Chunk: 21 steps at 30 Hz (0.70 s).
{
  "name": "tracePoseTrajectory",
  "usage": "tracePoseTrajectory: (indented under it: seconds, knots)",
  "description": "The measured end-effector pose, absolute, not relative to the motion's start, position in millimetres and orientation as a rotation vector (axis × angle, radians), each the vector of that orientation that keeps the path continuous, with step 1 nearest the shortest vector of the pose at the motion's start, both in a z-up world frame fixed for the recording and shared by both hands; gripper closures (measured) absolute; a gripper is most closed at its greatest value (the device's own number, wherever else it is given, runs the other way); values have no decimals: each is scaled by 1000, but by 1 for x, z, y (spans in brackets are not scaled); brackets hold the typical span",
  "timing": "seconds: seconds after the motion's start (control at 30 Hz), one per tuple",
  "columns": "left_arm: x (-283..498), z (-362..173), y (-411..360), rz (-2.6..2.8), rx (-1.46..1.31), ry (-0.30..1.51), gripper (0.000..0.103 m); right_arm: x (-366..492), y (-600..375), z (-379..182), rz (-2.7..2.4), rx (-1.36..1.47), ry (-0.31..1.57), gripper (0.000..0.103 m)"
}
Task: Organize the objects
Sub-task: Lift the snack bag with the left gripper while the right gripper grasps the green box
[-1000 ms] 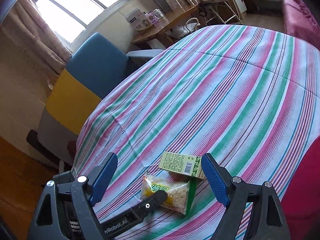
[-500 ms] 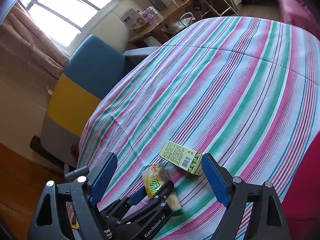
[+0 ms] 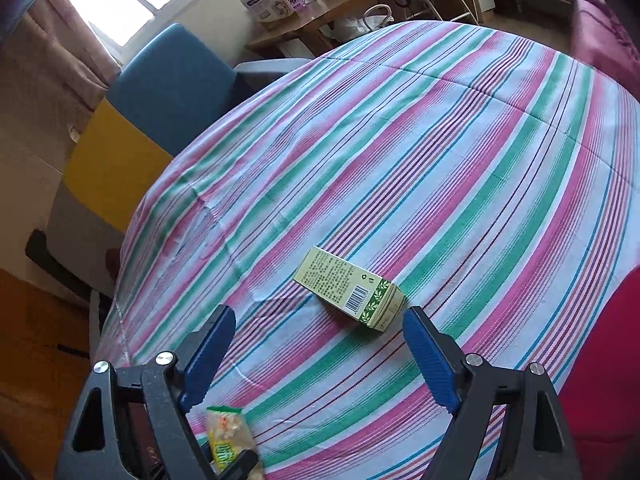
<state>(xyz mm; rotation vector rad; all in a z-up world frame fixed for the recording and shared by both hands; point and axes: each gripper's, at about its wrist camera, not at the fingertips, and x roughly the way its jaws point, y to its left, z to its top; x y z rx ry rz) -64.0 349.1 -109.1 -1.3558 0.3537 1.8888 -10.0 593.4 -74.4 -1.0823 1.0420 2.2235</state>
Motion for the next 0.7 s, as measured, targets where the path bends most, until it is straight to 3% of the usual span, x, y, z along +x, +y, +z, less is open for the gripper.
tracePoseTrajectory:
  seconds: [0.2,0.4,0.43,0.47,0.5,0.7]
  knots:
    - [-59,-111,331,1889,-1364,265,60,-53,591,-71,2231,-1308,646,16]
    - [-55,-115,332,1900,-1368,215,60,-86,590,-103,2171,-1512,383,17]
    - [-55,-115,333,1905,-1366,217,60,-88,592,-108,2161,-1527,366,24]
    - [-52,-114,330,1907,-1362,217,60,-88,591,-112,2150,-1536,354,54]
    - [-52,-112,325,1909,-1358,215,60,-88,590,-116,2144,-1551,358,74]
    - [-49,-114,325,1929,-1333,205,62,-90,545,-108,2327,-1566,361,73]
